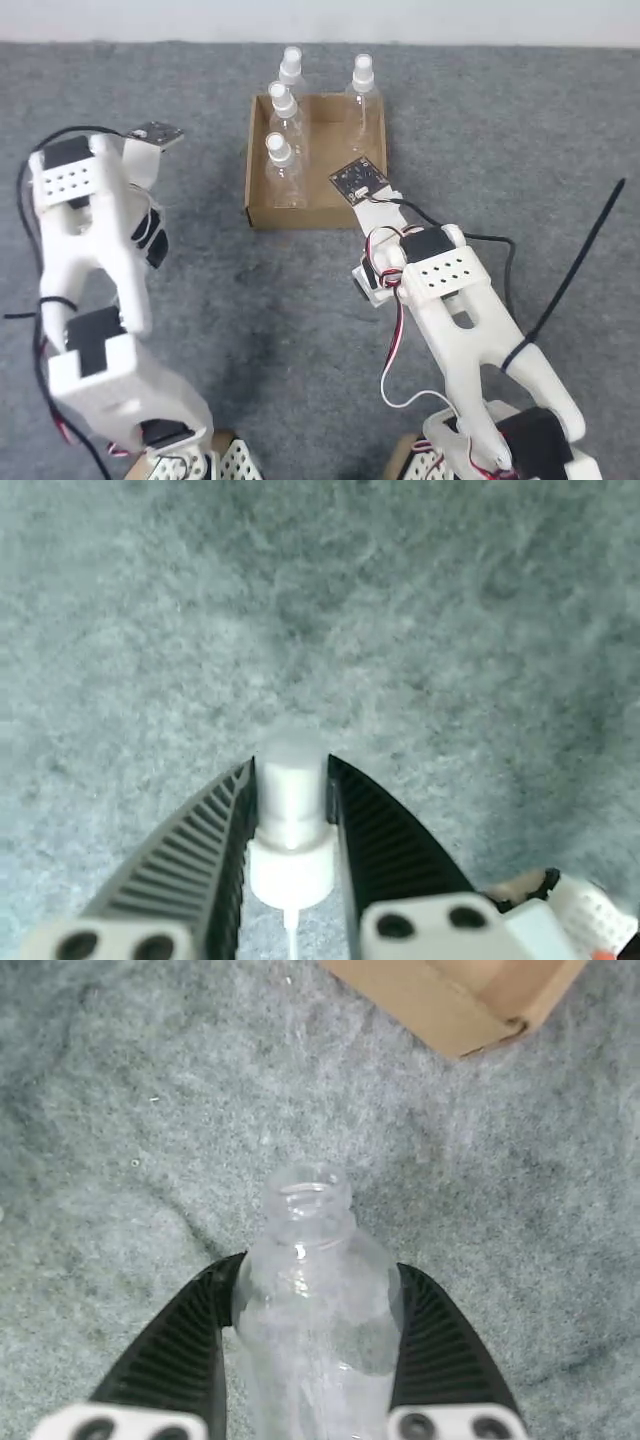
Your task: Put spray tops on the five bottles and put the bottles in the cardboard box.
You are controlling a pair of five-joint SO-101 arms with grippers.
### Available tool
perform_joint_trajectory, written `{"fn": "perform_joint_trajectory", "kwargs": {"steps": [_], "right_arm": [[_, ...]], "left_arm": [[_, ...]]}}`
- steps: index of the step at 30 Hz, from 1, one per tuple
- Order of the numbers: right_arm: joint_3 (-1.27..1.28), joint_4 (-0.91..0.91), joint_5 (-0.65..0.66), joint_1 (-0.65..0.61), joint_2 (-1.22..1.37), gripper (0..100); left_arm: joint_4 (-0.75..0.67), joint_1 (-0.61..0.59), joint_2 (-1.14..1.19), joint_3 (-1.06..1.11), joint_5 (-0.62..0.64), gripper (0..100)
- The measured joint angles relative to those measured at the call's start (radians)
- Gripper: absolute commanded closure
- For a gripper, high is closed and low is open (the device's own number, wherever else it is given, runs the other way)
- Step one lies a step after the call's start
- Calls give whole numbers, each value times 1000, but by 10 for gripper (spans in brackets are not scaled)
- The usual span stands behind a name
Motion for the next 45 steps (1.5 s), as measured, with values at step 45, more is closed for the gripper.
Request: {"fn": "perform_joint_trajectory", "kwargs": {"steps": [45], "right_arm": [[12,0,0,0,0,958]], "left_arm": [[0,3,-569,158,453,990]]}}
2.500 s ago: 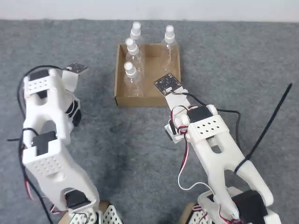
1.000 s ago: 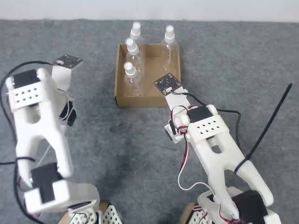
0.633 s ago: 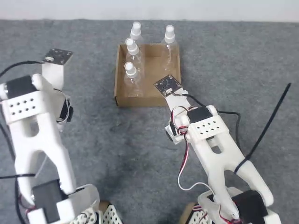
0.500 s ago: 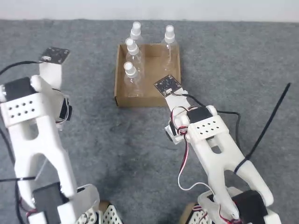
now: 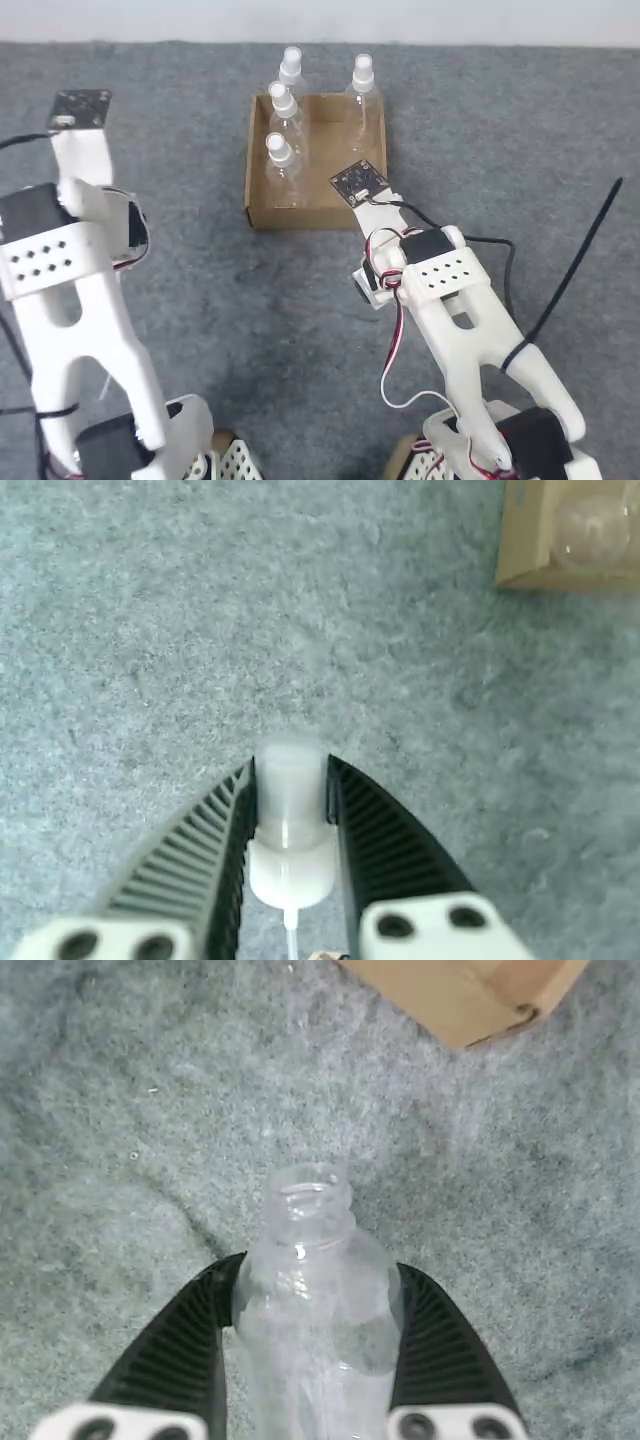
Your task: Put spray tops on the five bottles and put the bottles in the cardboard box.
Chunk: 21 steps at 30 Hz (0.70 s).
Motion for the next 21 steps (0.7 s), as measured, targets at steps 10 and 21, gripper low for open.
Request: {"fn": "perform_joint_trajectory", "kwargs": {"steps": [10,21], "right_arm": [[0,0,0,0,0,958],[0,0,0,0,0,958]], "left_arm": [[-15,6,0,0,133,990],[-37,144,0,0,331,990]]}}
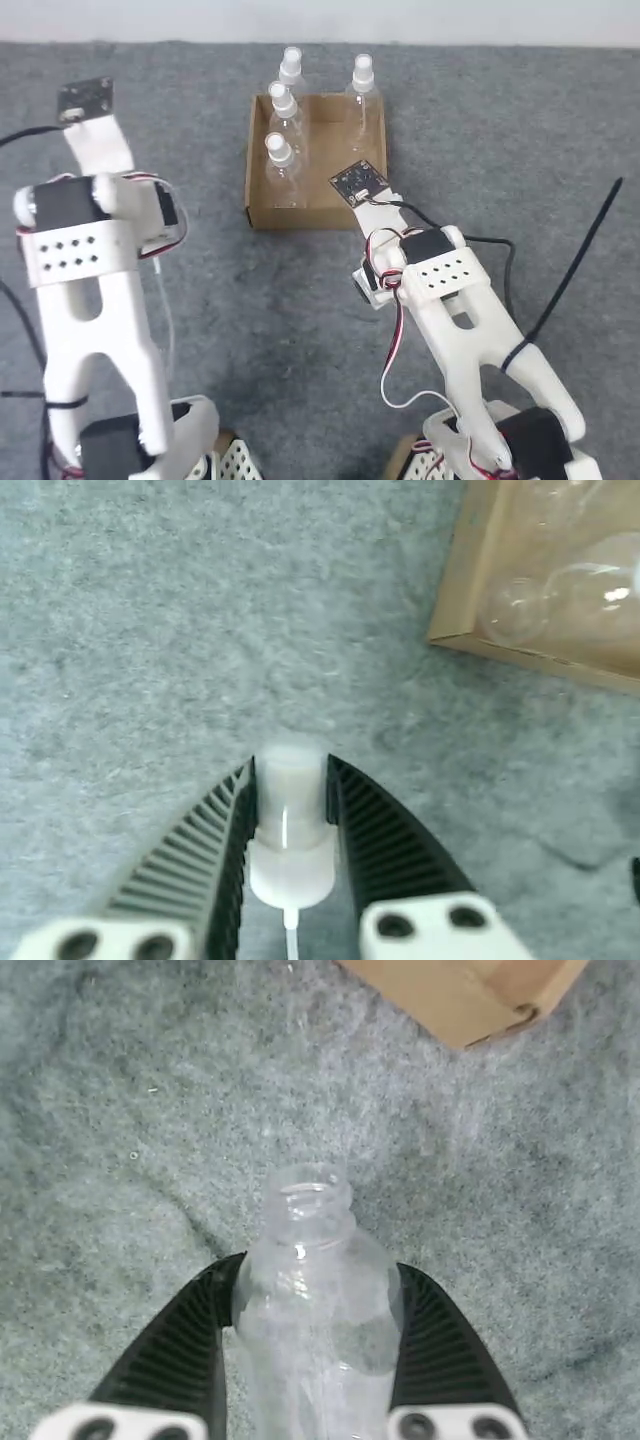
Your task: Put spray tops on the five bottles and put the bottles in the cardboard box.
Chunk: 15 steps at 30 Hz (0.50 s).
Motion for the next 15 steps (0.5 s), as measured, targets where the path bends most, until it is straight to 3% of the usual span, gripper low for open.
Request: {"fn": "perform_joint_trajectory", "kwargs": {"steps": [6,15], "right_arm": [[0,0,0,0,0,958],[0,0,0,0,0,958]], "left_arm": [[-18,81,0,0,94,990],[-55,94,0,63,164,991]]}}
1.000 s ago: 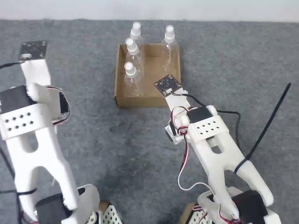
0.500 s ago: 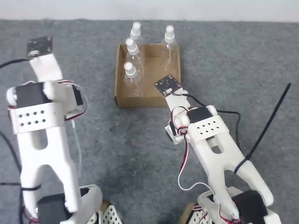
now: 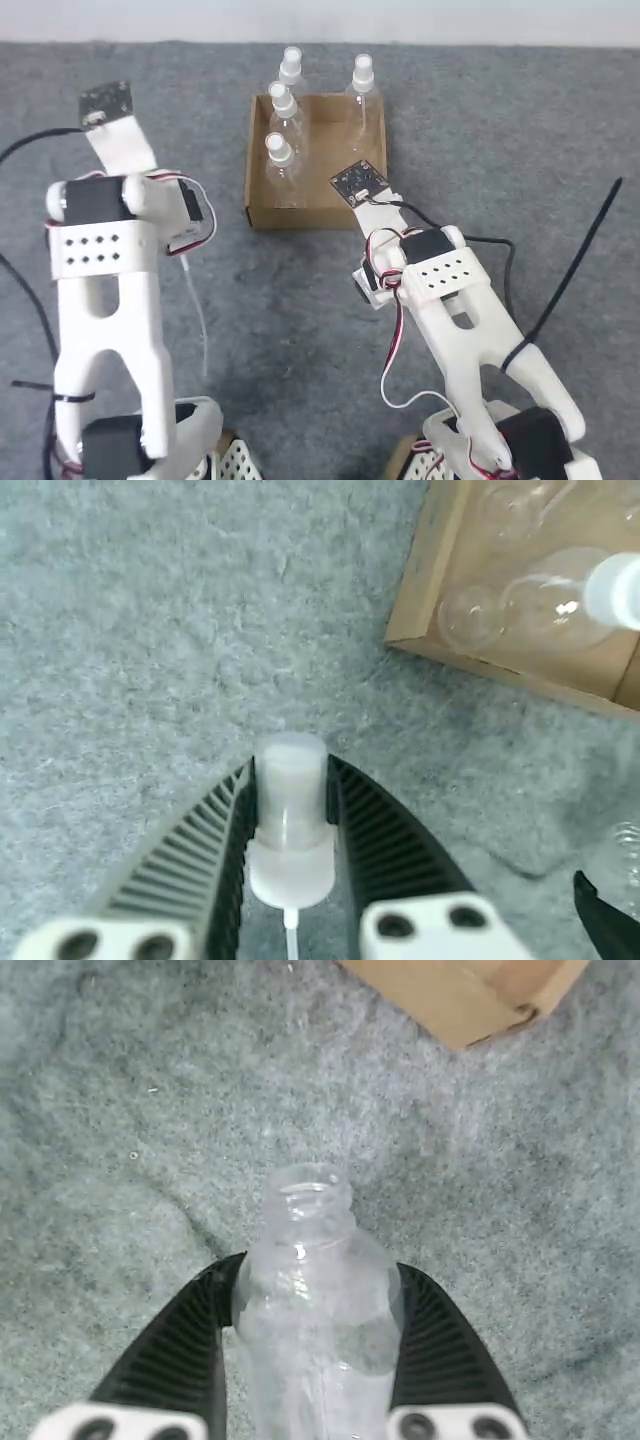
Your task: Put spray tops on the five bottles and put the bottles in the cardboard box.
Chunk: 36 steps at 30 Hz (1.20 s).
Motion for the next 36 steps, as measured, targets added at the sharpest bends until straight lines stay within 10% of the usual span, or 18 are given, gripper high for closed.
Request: {"fn": "perform_joint_trajectory", "kwargs": {"steps": [36], "right_arm": [[101,0,0,0,-235,958]], "left_arm": [[-278,0,-448,416,37,991]]}}
